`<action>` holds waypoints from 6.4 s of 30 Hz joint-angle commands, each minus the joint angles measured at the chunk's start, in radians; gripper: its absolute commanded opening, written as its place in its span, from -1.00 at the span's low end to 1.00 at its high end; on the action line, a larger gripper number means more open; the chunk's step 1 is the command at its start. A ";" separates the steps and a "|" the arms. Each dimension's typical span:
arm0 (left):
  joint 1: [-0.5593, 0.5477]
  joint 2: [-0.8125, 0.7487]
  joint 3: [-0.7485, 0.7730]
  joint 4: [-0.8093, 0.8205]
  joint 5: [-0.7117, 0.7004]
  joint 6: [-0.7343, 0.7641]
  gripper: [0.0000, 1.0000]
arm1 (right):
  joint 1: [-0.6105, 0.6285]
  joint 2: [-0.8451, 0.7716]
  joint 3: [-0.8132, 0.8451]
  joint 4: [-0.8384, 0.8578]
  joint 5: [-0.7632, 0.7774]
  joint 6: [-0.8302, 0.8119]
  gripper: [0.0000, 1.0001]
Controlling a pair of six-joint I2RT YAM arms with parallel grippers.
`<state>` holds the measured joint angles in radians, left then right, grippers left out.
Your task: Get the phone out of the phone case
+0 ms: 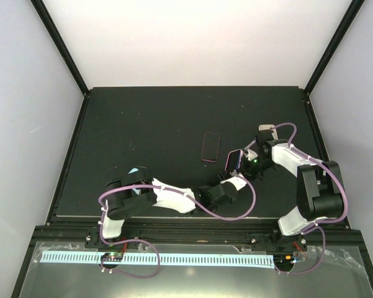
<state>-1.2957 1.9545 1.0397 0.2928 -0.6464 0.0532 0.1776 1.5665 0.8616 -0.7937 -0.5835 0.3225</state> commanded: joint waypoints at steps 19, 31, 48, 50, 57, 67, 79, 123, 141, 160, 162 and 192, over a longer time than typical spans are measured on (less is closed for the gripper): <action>0.047 0.015 -0.020 0.071 -0.059 -0.007 -0.13 | 0.001 -0.011 -0.026 0.020 -0.070 -0.011 -0.98; 0.047 0.051 0.029 0.029 -0.070 -0.005 -0.51 | 0.002 -0.045 -0.039 0.019 -0.131 -0.002 -0.98; 0.046 -0.038 -0.090 0.149 -0.100 -0.021 -0.97 | 0.002 -0.121 -0.025 0.037 0.032 -0.018 -0.98; 0.045 -0.053 -0.109 0.172 -0.092 -0.020 -0.97 | 0.001 -0.125 -0.014 0.037 0.095 -0.040 -0.98; 0.043 -0.150 -0.221 0.294 -0.107 -0.023 -0.97 | 0.000 -0.136 0.001 0.077 0.262 -0.084 -0.98; 0.042 -0.262 -0.367 0.431 -0.083 -0.034 -0.97 | 0.000 -0.138 0.025 0.124 0.294 -0.098 -0.98; 0.042 -0.372 -0.489 0.516 -0.072 -0.062 -0.97 | 0.000 -0.075 0.092 0.166 0.419 -0.217 -0.98; 0.146 -0.253 -0.143 0.066 -0.156 0.194 -0.97 | -0.378 -0.020 0.490 -0.107 0.043 -0.663 -0.16; 0.319 -0.010 0.166 -0.504 -0.296 0.220 -0.97 | -0.380 -0.585 0.121 0.070 -0.122 -0.470 0.40; 0.311 0.091 0.243 -0.672 -0.171 0.165 -0.39 | -0.381 -0.613 0.013 0.175 -0.124 -0.437 0.40; 0.311 0.083 0.244 -0.673 -0.166 0.143 -0.25 | -0.381 -0.611 0.013 0.171 -0.116 -0.441 0.40; 0.727 -0.893 -0.486 -0.874 0.361 -1.024 0.98 | -0.381 -0.619 0.021 0.128 -0.184 -0.480 0.52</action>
<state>-0.6659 1.1427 0.6125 -0.6033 -0.3412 -0.8528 -0.2028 0.9478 0.8700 -0.6632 -0.7277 -0.1394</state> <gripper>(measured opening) 0.990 0.760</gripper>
